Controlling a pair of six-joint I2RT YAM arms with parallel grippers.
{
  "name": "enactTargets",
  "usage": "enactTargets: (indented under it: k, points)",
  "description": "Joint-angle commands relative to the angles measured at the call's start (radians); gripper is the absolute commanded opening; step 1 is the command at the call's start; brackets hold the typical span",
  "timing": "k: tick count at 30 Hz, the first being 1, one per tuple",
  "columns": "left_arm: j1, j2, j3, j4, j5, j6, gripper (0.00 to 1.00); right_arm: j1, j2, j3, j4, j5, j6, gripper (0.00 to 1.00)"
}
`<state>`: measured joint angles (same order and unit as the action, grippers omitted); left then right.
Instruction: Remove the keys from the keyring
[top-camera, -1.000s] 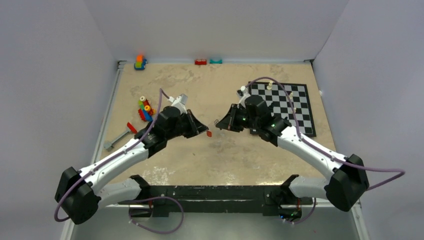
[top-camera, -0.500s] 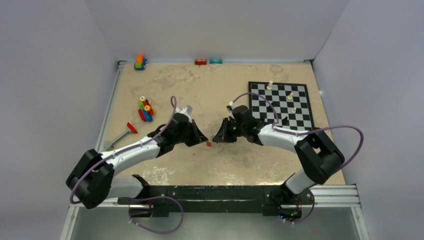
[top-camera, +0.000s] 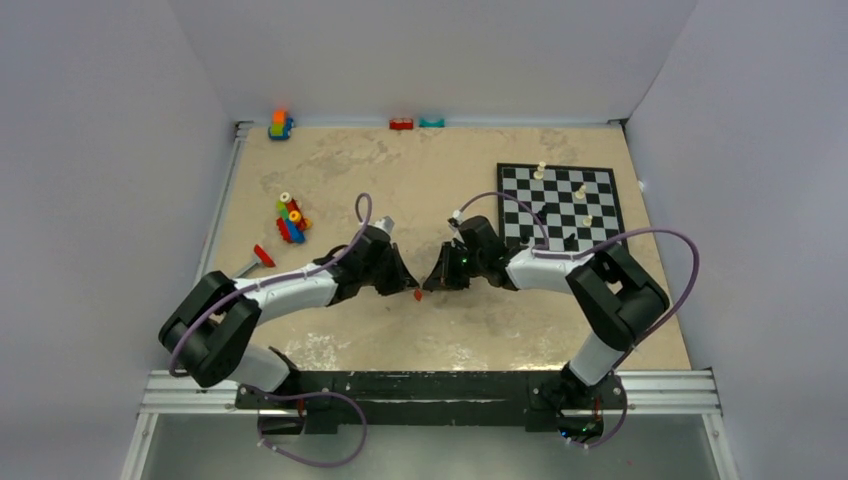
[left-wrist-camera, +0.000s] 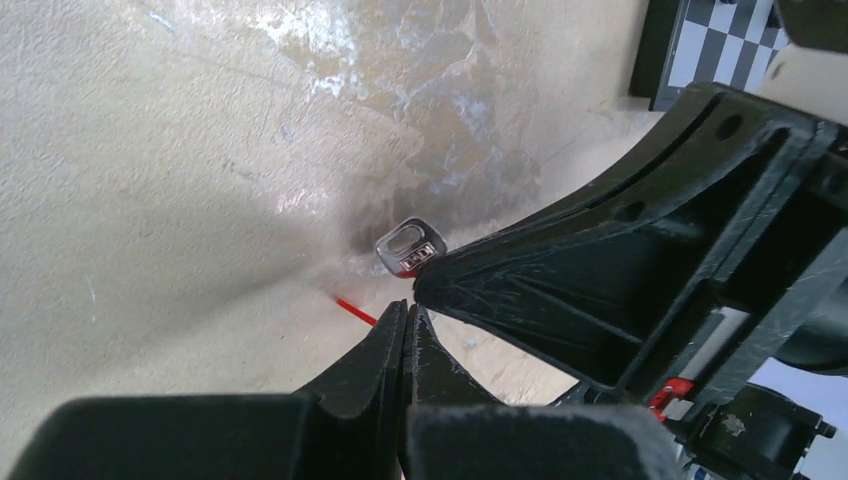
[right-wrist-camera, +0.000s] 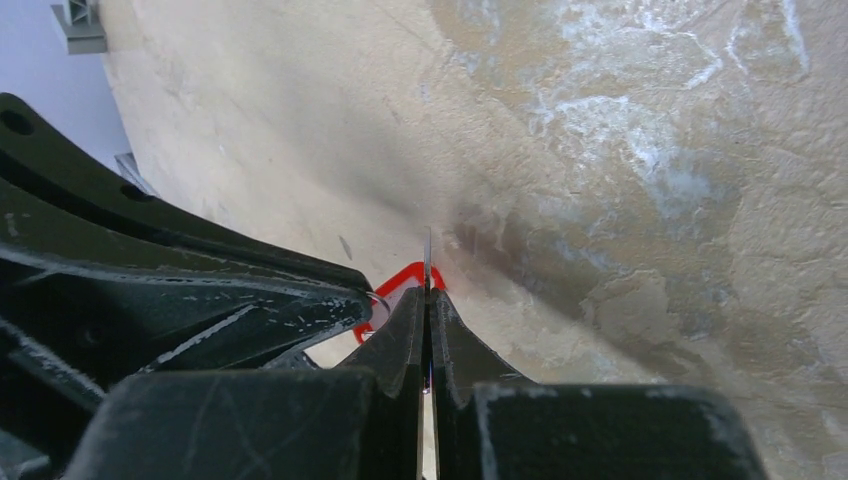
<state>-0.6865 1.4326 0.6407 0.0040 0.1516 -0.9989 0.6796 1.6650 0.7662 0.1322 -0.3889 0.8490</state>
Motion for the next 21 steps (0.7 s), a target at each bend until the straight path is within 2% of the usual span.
enactTargets:
  k: [1,8,18,21]
  points:
    - [0.007,0.044,0.036,-0.002,-0.027,0.048,0.00,0.001,0.027,-0.007,0.032,0.013,-0.010,0.00]
    - [0.012,0.078,0.091,-0.085,-0.074,0.087,0.00,-0.012,0.039,-0.019,-0.004,0.081,0.008,0.00]
    - [0.015,0.114,0.142,-0.114,-0.076,0.108,0.00,-0.017,0.002,-0.015,-0.070,0.124,-0.013,0.24]
    - [0.015,0.107,0.141,-0.111,-0.072,0.107,0.08,-0.016,0.004,0.005,-0.114,0.125,-0.034,0.26]
